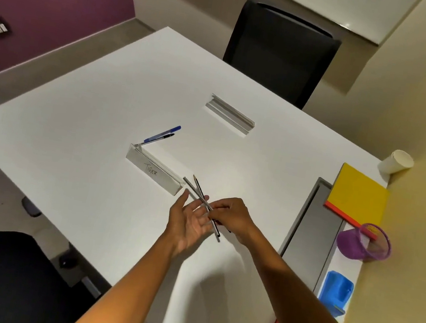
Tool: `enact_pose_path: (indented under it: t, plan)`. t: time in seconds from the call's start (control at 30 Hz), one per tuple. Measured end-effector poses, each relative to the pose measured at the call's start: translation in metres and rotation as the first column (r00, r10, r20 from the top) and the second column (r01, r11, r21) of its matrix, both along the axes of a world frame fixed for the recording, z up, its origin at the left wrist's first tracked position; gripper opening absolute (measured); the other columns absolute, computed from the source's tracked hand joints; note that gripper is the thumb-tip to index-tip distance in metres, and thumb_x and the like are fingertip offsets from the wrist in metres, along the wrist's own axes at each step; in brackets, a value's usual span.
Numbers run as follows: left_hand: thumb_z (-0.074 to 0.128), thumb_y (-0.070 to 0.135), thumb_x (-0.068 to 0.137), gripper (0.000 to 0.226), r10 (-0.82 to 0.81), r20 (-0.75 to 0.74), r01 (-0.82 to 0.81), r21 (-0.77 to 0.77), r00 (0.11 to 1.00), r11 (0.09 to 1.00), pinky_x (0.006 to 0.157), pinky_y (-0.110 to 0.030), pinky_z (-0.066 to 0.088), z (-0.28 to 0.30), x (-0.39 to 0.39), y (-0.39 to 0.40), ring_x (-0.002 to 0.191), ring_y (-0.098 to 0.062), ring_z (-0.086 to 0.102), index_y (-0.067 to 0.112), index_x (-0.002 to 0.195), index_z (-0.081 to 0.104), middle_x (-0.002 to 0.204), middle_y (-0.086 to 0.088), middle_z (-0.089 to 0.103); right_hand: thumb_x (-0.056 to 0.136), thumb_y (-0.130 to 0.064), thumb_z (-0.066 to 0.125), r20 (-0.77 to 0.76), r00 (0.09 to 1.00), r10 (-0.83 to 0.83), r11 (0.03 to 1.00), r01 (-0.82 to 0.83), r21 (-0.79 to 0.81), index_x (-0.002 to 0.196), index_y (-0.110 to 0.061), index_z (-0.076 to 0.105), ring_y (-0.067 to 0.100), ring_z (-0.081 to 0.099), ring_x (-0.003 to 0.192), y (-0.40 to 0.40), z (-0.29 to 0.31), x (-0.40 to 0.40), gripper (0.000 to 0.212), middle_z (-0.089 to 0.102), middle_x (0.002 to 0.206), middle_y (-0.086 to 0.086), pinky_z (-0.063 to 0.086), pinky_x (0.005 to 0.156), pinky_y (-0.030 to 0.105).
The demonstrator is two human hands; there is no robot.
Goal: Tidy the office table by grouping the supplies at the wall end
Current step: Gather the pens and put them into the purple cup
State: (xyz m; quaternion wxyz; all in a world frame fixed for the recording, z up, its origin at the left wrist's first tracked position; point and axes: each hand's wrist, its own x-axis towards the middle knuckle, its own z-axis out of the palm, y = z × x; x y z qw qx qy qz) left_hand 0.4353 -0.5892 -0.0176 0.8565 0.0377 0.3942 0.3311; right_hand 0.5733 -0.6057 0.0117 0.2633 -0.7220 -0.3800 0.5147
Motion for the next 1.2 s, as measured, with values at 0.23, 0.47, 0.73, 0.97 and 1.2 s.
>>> enact_pose_path:
  t: [0.23,0.47,0.73,0.97,1.2]
  plan:
    - [0.043,0.022,0.095,0.022,0.008,-0.056,-0.008,0.009,0.998,1.0,0.066,-0.038,0.056,0.002,-0.013,-0.013,0.077,-0.032,0.071,0.006,0.104,0.056,0.087,-0.019,0.072,0.068,-0.01,0.076,0.072,0.987,0.147,0.987,-0.151,0.062,0.094,-0.018,0.077,0.014,0.072,0.084,-0.016,0.0,-0.024,0.027,0.076,0.087,0.002,0.058,0.085,0.031]
    - [0.046,0.017,0.092,0.021,0.111,-0.05,-0.11,0.017,0.993,0.994,0.1,-0.054,0.044,-0.005,-0.061,-0.011,0.098,-0.037,0.067,0.005,0.104,0.057,0.106,-0.019,0.071,0.078,-0.013,0.067,0.025,0.995,0.099,0.985,-0.101,0.14,0.096,-0.022,0.076,0.007,0.07,0.089,-0.006,0.002,-0.043,0.022,0.075,0.092,-0.005,0.056,0.089,0.03]
    - [0.047,0.072,0.079,0.087,0.242,0.036,-0.239,-0.06,0.97,0.969,0.111,-0.059,0.027,-0.033,-0.125,-0.002,0.124,-0.047,0.05,0.001,0.129,0.052,0.129,-0.024,0.058,0.083,-0.016,0.067,0.024,0.999,0.024,0.973,-0.029,0.231,0.103,-0.018,0.072,0.009,0.071,0.079,0.046,0.003,-0.049,0.021,0.074,0.093,-0.001,0.051,0.068,0.011]
    - [0.05,0.079,0.068,0.106,0.336,0.118,-0.33,-0.067,0.935,0.942,0.113,-0.055,0.027,-0.064,-0.151,0.017,0.124,-0.046,0.05,-0.001,0.137,0.044,0.134,-0.026,0.054,0.081,-0.016,0.068,0.163,0.977,0.137,0.94,-0.18,0.29,0.107,-0.019,0.068,0.019,0.071,0.087,0.119,-0.011,-0.05,0.026,0.071,0.095,0.001,0.056,0.084,0.034]
    - [0.046,0.078,0.072,0.101,0.379,0.087,-0.377,-0.031,0.921,0.926,0.111,-0.056,0.03,-0.087,-0.153,0.036,0.121,-0.047,0.053,-0.004,0.133,0.046,0.131,-0.027,0.056,0.089,-0.012,0.063,0.459,0.838,0.294,0.827,-0.464,0.318,0.119,-0.011,0.063,0.024,0.062,0.1,0.192,-0.055,-0.065,0.03,0.063,0.116,0.008,0.048,0.093,0.033]
